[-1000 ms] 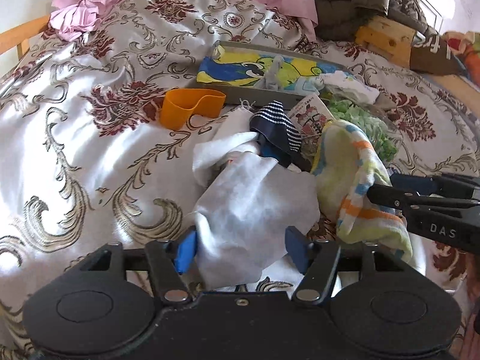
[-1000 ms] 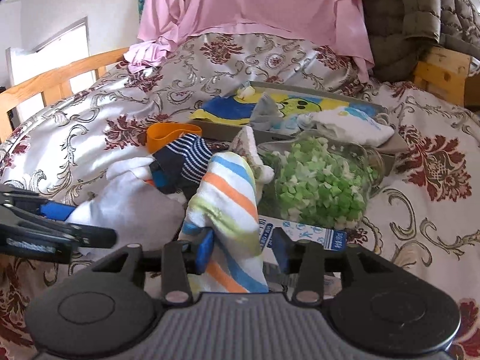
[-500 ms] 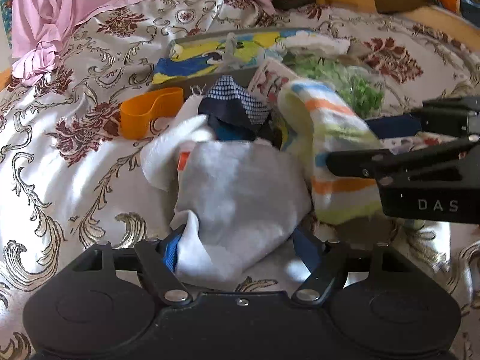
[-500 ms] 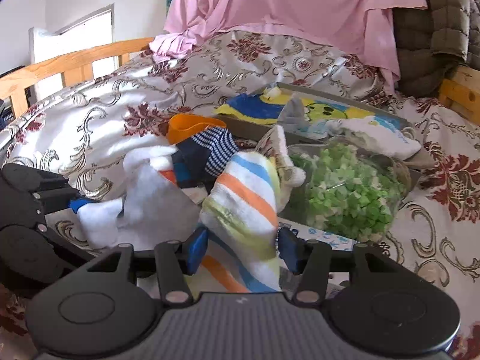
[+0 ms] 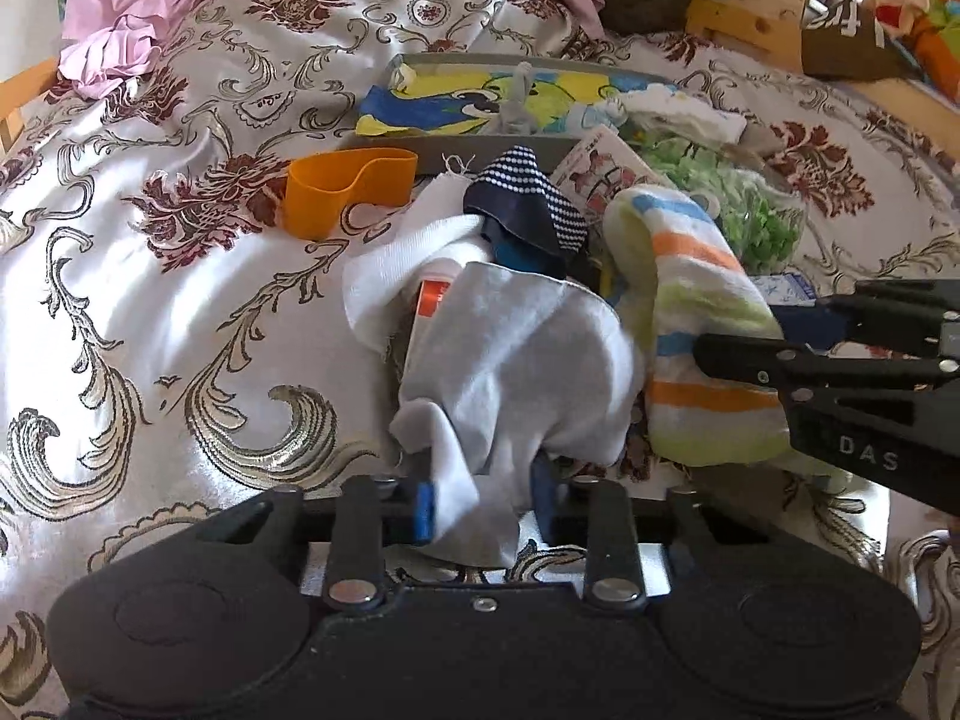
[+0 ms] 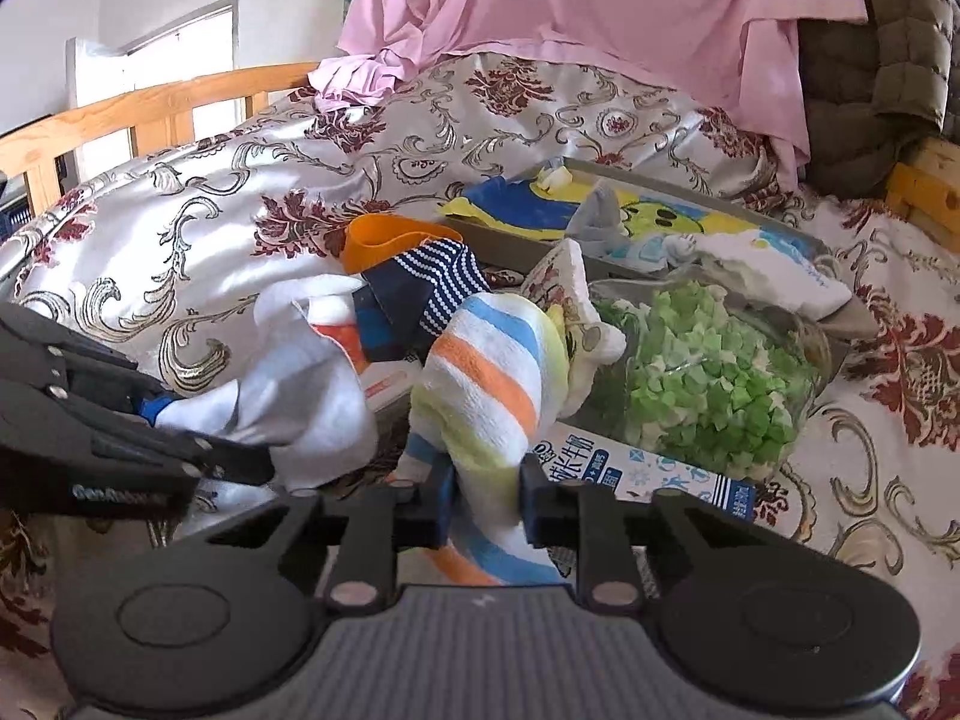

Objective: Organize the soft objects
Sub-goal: 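Lift the cloth and striped towel and carry both toward the painted tray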

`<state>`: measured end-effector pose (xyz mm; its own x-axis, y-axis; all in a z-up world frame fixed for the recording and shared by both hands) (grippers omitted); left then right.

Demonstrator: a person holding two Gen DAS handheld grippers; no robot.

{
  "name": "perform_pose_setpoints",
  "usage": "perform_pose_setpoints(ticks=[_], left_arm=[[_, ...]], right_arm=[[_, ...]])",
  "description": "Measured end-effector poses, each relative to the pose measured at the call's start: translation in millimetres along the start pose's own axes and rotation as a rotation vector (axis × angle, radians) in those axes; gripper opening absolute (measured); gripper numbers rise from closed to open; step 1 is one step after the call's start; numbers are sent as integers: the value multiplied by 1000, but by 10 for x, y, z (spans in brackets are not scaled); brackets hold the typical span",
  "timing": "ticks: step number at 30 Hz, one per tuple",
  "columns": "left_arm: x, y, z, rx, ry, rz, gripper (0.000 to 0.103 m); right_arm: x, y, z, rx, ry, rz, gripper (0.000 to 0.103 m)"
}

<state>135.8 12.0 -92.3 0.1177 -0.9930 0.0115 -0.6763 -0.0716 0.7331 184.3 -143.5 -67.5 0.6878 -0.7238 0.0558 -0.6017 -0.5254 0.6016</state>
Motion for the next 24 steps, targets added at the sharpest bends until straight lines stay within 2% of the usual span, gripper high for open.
perform_pose_setpoints(ticks=[3, 8, 12, 18, 24], left_arm=[[-22, 58, 10, 13, 3, 19, 17], [-78, 166, 37, 36, 28, 59, 14], [-93, 281, 17, 82, 37, 77, 14], [-104, 474, -88, 185, 55, 87, 14], [-64, 562, -209, 253, 73, 89, 14]], right_arm=[[-49, 43, 9, 12, 37, 14, 18], [-239, 130, 28, 54, 172, 52, 16], [-406, 229, 38, 121, 272, 78, 15], [-393, 344, -32, 211, 252, 102, 15], [-301, 477, -112, 304, 214, 105, 15]])
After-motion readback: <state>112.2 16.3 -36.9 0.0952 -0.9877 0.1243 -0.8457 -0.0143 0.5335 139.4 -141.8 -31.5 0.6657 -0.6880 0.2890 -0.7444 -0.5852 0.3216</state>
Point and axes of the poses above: each gripper's, at about its wrist camera, not at the fingertips, and y roughly against the way its jaws point, x to its right, z to its underside, the point moved 3 cm from there along -y, roughly the way its jaws point, and after that the axes turned 3 degrees about -z, right-handed, at the moved point
